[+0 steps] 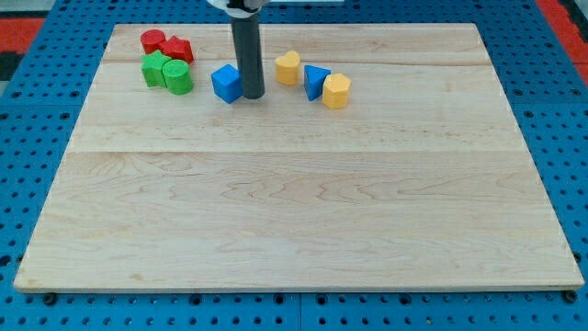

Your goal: Push the yellow heart into the blue triangle

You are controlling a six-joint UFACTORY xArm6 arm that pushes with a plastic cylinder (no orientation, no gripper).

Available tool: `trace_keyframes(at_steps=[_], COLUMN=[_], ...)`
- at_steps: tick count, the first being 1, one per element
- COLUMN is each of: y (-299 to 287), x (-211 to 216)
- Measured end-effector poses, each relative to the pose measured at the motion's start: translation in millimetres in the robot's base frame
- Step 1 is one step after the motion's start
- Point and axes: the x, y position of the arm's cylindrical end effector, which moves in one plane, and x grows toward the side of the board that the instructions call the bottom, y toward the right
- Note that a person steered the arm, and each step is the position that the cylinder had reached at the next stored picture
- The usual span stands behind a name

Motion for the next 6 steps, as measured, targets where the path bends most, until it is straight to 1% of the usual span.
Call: trace_keyframes(at_steps=[1,2,3,4,5,6], y=[1,3,32,9,24,68], x=[-37,-59,-45,-15,-5,-57])
